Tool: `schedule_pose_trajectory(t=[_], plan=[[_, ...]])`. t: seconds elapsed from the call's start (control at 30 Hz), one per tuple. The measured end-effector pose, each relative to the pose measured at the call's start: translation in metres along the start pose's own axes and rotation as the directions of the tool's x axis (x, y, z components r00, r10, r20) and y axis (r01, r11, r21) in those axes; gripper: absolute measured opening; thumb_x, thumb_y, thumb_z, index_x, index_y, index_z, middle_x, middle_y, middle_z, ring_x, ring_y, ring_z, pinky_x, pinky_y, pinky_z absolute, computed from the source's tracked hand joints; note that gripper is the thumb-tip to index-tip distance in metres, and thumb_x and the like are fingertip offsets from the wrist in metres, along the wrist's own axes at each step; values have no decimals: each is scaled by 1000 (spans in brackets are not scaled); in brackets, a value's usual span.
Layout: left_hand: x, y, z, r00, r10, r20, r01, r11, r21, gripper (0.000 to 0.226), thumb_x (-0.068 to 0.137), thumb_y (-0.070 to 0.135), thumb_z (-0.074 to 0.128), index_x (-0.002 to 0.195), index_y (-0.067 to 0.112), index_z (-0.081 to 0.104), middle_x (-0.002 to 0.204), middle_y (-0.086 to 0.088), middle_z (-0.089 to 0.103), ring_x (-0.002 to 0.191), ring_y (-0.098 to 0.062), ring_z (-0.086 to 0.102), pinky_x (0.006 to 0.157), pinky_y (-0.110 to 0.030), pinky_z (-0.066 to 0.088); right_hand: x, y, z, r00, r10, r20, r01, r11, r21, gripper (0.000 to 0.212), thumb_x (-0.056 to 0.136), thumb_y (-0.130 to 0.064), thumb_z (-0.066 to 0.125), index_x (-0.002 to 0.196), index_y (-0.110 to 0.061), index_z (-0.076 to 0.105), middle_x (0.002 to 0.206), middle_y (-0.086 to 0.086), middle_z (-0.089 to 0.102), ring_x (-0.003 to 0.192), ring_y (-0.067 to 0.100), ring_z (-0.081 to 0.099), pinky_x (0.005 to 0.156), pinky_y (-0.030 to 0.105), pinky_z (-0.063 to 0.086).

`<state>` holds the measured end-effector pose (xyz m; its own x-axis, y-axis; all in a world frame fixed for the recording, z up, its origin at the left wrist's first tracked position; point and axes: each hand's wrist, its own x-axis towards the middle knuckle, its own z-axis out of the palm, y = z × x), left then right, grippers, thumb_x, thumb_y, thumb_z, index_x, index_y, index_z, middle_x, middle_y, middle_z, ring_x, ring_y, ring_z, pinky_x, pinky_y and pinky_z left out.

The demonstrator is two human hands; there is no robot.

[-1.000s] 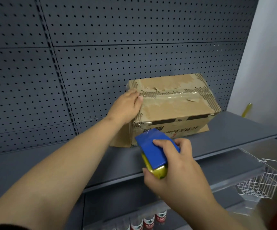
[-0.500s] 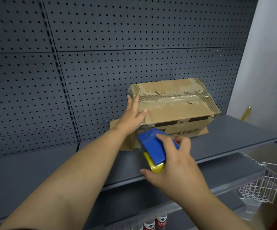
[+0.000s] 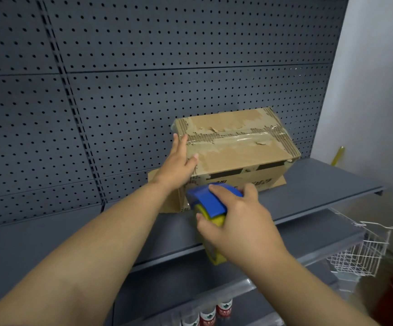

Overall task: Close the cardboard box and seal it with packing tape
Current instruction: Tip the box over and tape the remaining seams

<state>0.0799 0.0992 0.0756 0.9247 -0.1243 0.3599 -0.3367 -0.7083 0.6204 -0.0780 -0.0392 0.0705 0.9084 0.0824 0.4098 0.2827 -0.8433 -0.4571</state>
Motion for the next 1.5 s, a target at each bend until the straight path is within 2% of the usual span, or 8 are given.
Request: schedule_pose_trajectory(t=[0.13, 0.27, 0.77, 0.9, 1.0, 1.13, 1.33, 1.5], plan=[[1, -5, -1, 1000, 9, -9, -9, 1000, 0, 64, 98, 32, 36, 150, 23, 0, 157, 0, -15, 145, -15, 2, 113, -30, 10, 8, -4, -3, 999, -29, 35, 30, 999, -17, 60, 79, -52, 52, 135, -37, 38, 106, -1, 25, 77, 21, 48, 77, 26, 44], [1, -4, 1, 1000, 15, 13, -15, 1000, 18, 64, 98, 33, 36, 150, 23, 0, 157, -1, -16, 145, -16, 5, 112, -30, 12, 11, 3, -6, 1000, 21, -15, -21, 1000, -15, 58, 78, -50, 54, 134, -39, 39, 117, 2, 34, 91, 27, 57, 81, 26, 43], [4, -7, 4, 1000, 8, -25, -9, 1000, -11, 63, 98, 30, 37, 150, 23, 1, 158, 1, -15, 145, -15, 0, 112, -28, 9, 11, 5, -1, 993, -109, 42, 112, 992, -61, 60, 79, -51, 53, 135, -38, 37, 104, -2, 25, 91, 27, 56, 82, 29, 44], [2, -5, 6, 1000, 17, -21, -16, 1000, 13, 64, 98, 31, 37, 150, 24, 1, 158, 1, -15, 145, -15, 4, 112, -29, 12, 15, 12, -8, 999, -20, -46, 18, 998, -61, 59, 78, -51, 54, 134, -39, 40, 117, 2, 34, 97, 27, 57, 85, 26, 42], [2, -4, 8, 999, 8, -36, -8, 1000, 1, 63, 98, 31, 36, 150, 25, 1, 157, 2, -15, 145, -16, 2, 113, -31, 11, 7, 1, -1, 994, -107, 38, 110, 992, -69, 59, 79, -50, 53, 134, -36, 38, 119, 3, 30, 93, 29, 56, 85, 30, 44], [0, -4, 8, 999, 6, -38, -6, 1000, 17, 62, 98, 31, 35, 150, 25, 1, 158, 2, -15, 145, -16, 6, 112, -32, 15, 11, 6, -3, 1000, -27, -12, 26, 997, -66, 60, 79, -50, 53, 135, -38, 38, 116, 2, 32, 93, 29, 56, 84, 29, 43], [-1, -3, 7, 999, 8, -42, -7, 999, 33, 62, 98, 29, 35, 150, 23, 2, 158, 0, -14, 145, -16, 4, 112, -31, 14, 5, -4, 0, 995, -95, 44, 97, 994, -55, 60, 78, -48, 55, 134, -36, 40, 103, -1, 25, 90, 28, 55, 82, 30, 45], [-2, 1, 7, 1000, 0, -31, 1, 999, 33, 62, 98, 28, 35, 150, 22, 1, 158, 1, -15, 145, -16, 6, 112, -31, 14, 4, -8, -1, 985, -147, 95, 160, 975, -156, 55, 79, -46, 52, 131, -31, 41, 107, 4, 27, 68, 27, 43, 73, 29, 45]])
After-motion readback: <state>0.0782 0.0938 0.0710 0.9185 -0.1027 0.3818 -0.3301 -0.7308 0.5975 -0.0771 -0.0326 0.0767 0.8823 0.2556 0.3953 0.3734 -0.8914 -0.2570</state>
